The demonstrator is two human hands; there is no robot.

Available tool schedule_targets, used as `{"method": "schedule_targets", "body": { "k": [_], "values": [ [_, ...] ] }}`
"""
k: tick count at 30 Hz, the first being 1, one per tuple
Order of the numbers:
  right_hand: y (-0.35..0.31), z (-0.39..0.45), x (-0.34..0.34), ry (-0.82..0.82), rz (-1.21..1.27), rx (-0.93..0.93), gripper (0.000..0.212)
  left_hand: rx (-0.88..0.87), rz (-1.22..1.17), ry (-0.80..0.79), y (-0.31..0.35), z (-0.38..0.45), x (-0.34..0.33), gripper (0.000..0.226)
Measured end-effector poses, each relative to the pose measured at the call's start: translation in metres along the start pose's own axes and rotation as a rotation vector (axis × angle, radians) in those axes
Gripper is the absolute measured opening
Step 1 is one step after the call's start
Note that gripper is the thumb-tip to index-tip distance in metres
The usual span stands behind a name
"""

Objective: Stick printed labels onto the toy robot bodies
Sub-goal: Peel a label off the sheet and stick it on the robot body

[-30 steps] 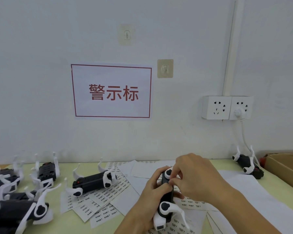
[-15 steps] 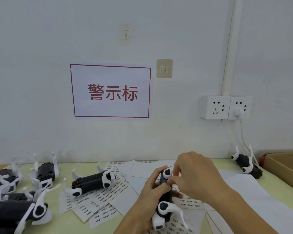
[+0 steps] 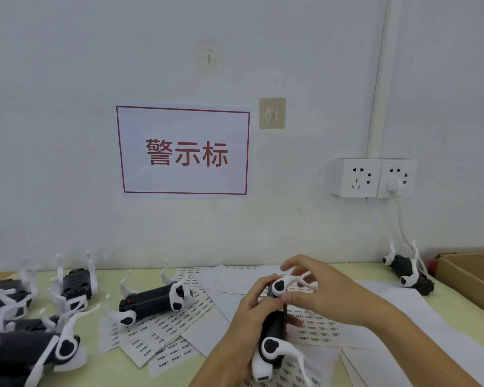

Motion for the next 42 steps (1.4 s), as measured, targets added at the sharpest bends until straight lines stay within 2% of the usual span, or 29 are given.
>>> {"method": "schedule_targets", "body": {
  "k": [8, 16, 20, 29, 34, 37, 42],
  "values": [
    [0.003, -0.003, -0.012, -0.055, 0.219, -0.048, 0.02, 0.001, -0.035, -0.031, 0.003, 0.001, -0.002, 0.047],
    [0.008, -0.006, -0.018, -0.149, 0.397, -0.119, 0.017, -0.004, -0.056, -0.076, 0.001, -0.001, -0.001, 0.054],
    [0.007, -0.007, -0.023, -0.146, 0.488, -0.164, 0.026, -0.025, -0.028, -0.075, 0.001, -0.001, 0.0, 0.057],
    [0.012, -0.008, -0.03, -0.191, 0.63, -0.236, 0.02, -0.023, -0.058, -0.077, 0.003, -0.002, 0.0, 0.056],
    [0.009, -0.011, -0.031, -0.243, 0.663, -0.223, 0.029, -0.014, -0.1, -0.101, 0.004, -0.003, -0.003, 0.066],
    [0.011, -0.01, -0.032, -0.233, 0.659, -0.231, 0.036, -0.013, -0.11, -0.083, 0.002, 0.0, -0.002, 0.058],
    [0.009, -0.01, -0.032, -0.231, 0.656, -0.229, 0.034, -0.001, -0.096, -0.04, 0.0, 0.002, 0.0, 0.051]
  ]
}}
Point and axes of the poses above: each hand's wrist, its own z-axis towards the middle knuckle, its own x-axis out of the back of the hand, y = z × x, the point moved 7 cm from there along z, towards the middle knuckle, and after that the axes turned 10 degrees about y, right-handed, at the moved point
